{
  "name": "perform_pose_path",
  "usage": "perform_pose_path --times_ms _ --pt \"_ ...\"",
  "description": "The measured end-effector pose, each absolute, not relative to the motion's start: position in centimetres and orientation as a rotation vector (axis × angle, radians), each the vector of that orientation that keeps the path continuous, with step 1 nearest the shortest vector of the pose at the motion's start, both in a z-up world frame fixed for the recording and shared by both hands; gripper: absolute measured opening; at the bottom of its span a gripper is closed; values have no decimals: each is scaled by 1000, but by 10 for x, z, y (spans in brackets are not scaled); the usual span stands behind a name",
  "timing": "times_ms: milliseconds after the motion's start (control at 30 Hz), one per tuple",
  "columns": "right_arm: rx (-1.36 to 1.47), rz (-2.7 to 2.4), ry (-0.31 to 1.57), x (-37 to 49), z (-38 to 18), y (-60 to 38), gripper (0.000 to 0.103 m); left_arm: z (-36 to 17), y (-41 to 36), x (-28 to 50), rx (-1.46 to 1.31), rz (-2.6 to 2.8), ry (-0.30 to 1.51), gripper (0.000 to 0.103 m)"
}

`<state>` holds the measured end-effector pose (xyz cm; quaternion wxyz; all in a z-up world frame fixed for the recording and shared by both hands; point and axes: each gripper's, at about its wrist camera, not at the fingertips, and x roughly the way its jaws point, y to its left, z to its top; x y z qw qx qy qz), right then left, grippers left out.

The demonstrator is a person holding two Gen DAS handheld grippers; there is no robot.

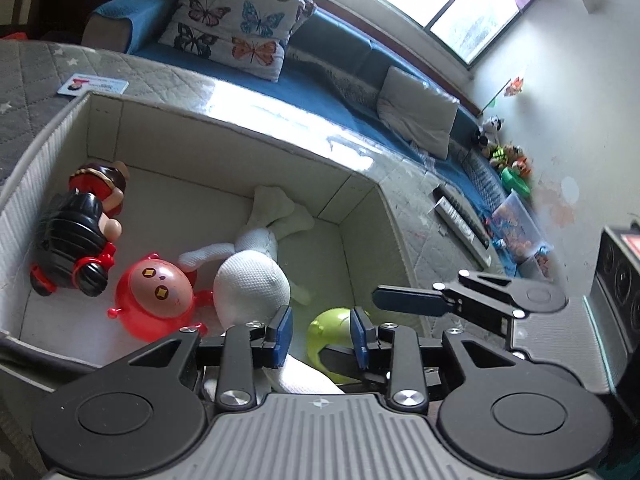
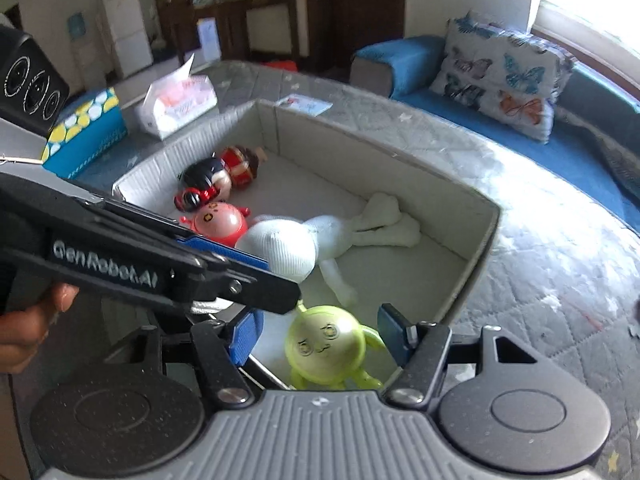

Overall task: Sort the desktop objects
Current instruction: 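Lift the green alien, carry it over the shoebox, open the left gripper, then move the left tool to the tan peanut-shaped plush beside the shoebox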

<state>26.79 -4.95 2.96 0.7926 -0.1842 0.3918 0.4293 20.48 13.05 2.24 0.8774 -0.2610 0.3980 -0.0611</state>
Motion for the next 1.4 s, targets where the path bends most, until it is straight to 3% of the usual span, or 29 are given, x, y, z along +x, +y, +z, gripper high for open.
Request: perform_pose_path --times_ms 500,967,1400 --pt "-254 854 670 205 48 -94 70 46 137 154 -543 -90 706 34" --pt "-189 808 709 171 13 -106 72 44 133 106 -556 -141 639 34" --pt "-178 805 752 171 -9 -101 67 2 118 120 -546 -176 744 34"
